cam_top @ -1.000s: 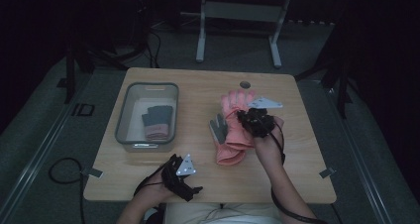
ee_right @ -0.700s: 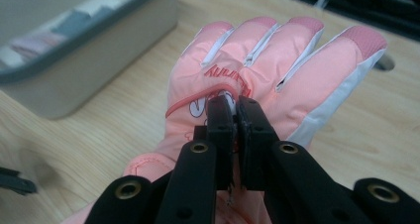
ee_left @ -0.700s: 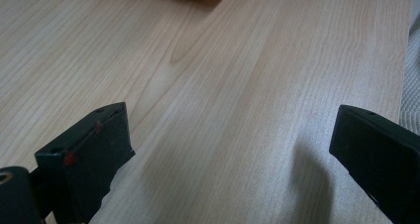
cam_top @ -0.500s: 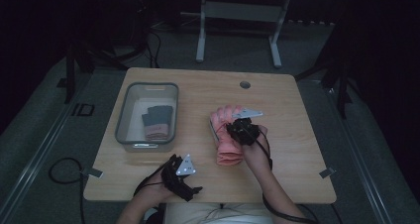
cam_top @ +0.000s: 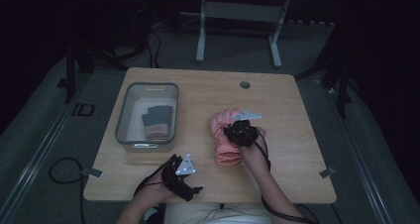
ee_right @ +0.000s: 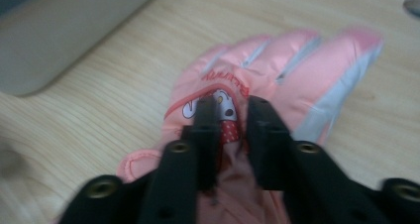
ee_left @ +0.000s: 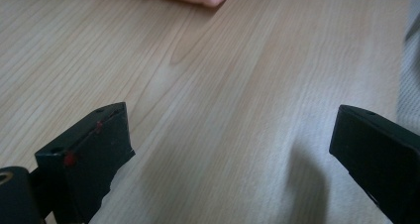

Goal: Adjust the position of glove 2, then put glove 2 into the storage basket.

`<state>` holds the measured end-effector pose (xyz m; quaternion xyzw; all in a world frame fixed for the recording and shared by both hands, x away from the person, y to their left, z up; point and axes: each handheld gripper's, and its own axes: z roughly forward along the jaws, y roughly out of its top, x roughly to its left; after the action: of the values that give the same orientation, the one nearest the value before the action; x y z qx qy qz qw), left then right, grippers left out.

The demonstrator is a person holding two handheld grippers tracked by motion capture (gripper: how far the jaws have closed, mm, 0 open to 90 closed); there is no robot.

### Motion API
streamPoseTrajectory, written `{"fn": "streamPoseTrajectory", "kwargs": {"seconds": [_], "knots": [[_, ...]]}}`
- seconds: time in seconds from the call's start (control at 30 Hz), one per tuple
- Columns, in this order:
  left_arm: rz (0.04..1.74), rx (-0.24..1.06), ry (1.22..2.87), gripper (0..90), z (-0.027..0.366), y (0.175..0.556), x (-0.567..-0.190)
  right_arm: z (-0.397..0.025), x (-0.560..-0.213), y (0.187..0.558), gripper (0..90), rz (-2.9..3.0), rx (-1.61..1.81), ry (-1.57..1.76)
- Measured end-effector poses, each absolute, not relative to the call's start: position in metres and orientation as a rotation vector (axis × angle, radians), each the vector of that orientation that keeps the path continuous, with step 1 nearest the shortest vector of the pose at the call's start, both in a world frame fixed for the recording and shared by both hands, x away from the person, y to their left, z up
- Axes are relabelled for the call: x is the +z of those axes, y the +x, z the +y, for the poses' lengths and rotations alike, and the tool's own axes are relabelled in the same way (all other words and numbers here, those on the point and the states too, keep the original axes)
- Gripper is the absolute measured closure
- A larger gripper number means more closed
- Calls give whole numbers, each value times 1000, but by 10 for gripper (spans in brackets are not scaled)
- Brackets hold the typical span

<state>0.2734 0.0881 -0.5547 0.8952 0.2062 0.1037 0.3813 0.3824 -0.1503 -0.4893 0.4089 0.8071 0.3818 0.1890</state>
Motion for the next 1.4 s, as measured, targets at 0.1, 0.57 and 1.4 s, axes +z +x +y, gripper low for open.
{"fn": "streamPoseTrajectory", "kwargs": {"seconds": [0.1, 0.57, 1.4], "knots": [[524, 249, 2257, 22, 87, 273, -551, -155, -480, 380, 637, 2262, 1079, 1078], [664, 339, 2224, 39, 67, 282, -513, -177, -489, 390, 582, 2349, 1008, 970], [1230, 45, 2100, 216, 35, 416, -533, -198, -526, 414, 427, 2485, 1123, 1280]]}}
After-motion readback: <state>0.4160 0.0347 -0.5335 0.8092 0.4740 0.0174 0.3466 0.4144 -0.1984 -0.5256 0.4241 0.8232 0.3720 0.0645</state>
